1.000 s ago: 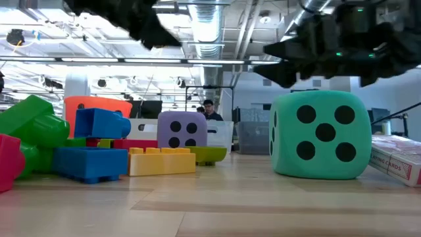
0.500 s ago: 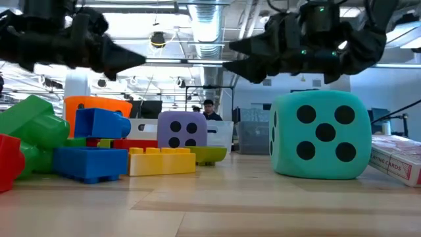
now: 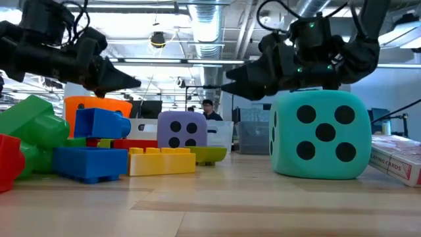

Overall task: Pick & Place Toys
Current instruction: Put the purple dice into the left transparent bin

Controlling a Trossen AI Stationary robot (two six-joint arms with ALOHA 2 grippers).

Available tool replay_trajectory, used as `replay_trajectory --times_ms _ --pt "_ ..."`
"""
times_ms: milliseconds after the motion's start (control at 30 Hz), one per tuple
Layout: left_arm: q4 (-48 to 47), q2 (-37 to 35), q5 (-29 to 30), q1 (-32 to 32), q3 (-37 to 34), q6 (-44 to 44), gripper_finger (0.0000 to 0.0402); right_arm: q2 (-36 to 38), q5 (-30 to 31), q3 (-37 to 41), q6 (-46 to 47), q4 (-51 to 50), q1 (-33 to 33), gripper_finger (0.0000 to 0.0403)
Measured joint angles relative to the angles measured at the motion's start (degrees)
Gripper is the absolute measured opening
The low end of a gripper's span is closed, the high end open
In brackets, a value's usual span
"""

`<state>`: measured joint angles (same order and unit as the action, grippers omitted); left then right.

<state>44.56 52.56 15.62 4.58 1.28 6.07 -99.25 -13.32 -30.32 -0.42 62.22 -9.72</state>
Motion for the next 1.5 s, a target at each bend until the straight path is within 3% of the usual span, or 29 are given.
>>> replay_trajectory --times_ms 133,433,633,833,933,1100,1500 --pt "0.11 3.27 -0.16 0.00 0.00 0.64 0.0000 -2.99 -0.06 -2.16 0.36 -0.15 -1.27 0.0400" --pt "-0.01 13.54 -7.15 0.00 4.04 2.38 0.0000 -9.90 -4.29 -10.88 0.41 -8.94 -1.22 0.0400" --pt "-0.03 23.38 -13.23 0.00 8.44 2.43 0.0000 -10.57 -4.84 -12.48 -1.34 -10.60 -0.22 0.0400" --pt "-1.99 28.79 -18.49 0.00 12.36 2.45 0.0000 -10.61 -4.66 -12.43 -1.21 -12.76 -0.84 0.0400" --pt "-4.44 29.11 -18.22 0.00 13.80 1.88 0.0000 -10.61 -4.68 -12.42 -1.10 -13.25 -1.07 0.0400" --pt "-4.47 28.35 -12.53 0.00 15.52 -1.17 0.0000 -10.60 -4.68 -12.42 -1.18 -13.89 -1.07 0.0400" --pt "-6.14 28.17 -12.12 0.00 15.50 -1.14 0.0000 -10.52 -9.20 -12.40 -0.67 -17.60 -0.09 0.0400"
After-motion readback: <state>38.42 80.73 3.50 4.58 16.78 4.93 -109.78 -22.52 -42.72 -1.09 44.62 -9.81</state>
